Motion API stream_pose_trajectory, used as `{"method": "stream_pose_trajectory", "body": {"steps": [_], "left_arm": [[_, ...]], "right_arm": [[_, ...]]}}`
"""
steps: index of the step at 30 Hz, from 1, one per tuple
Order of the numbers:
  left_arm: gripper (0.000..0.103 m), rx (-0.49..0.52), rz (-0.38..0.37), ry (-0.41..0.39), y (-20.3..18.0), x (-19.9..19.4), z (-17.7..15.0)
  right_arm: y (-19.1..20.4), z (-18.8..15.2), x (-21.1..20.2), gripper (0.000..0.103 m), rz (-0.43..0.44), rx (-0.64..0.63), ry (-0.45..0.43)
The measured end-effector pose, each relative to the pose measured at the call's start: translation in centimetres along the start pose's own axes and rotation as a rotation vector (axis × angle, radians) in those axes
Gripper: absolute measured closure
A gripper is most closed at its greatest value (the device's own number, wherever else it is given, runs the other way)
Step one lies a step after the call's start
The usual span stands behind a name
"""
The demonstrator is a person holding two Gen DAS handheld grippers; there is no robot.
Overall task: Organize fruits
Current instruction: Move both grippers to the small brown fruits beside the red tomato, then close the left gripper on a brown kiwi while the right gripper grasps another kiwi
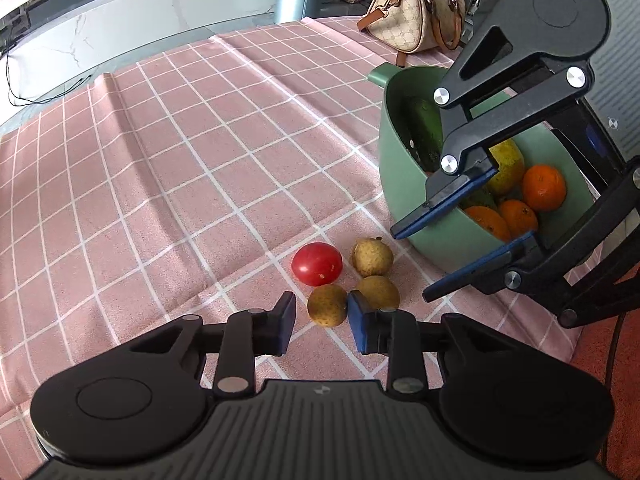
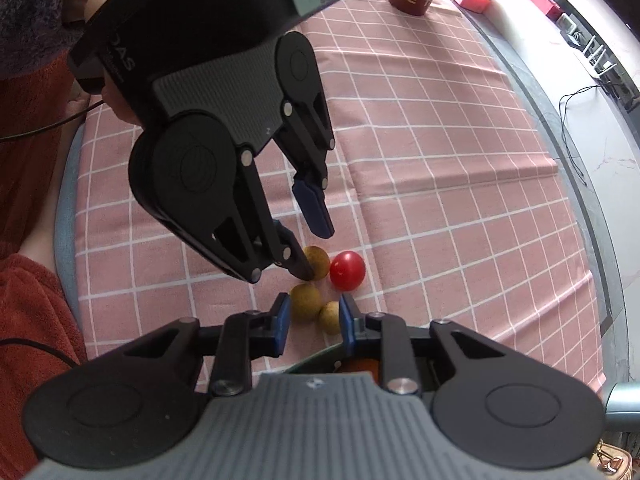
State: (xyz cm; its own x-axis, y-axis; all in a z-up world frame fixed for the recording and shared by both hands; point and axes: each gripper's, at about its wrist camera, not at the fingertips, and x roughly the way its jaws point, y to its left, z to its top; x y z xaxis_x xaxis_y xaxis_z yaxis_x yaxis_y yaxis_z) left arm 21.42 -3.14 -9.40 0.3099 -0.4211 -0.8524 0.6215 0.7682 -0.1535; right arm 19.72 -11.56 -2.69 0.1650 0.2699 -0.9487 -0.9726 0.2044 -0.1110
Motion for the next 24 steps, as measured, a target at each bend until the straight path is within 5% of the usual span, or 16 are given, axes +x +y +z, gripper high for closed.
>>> {"method": "stream_pose_trajectory", "body": {"steps": [7, 14, 24], "left_arm": [[0.079, -0.017, -0.042, 0.009, 0.1, 0.5, 0.0], [0.079, -0.05, 0.002, 0.004, 0.9, -1.6, -1.0], [0.079, -0.088, 0.016, -0.015, 1.4, -3.9, -2.3]], "right_arm": [[0.1, 0.6, 1.2, 0.081, 0.037, -0.056, 0.054], [0.4, 1.2, 2.8, 0.089, 0.049, -0.086, 0.106], [0.8, 1.6, 4.5, 0.081, 0.012, -0.124, 0.152]]}}
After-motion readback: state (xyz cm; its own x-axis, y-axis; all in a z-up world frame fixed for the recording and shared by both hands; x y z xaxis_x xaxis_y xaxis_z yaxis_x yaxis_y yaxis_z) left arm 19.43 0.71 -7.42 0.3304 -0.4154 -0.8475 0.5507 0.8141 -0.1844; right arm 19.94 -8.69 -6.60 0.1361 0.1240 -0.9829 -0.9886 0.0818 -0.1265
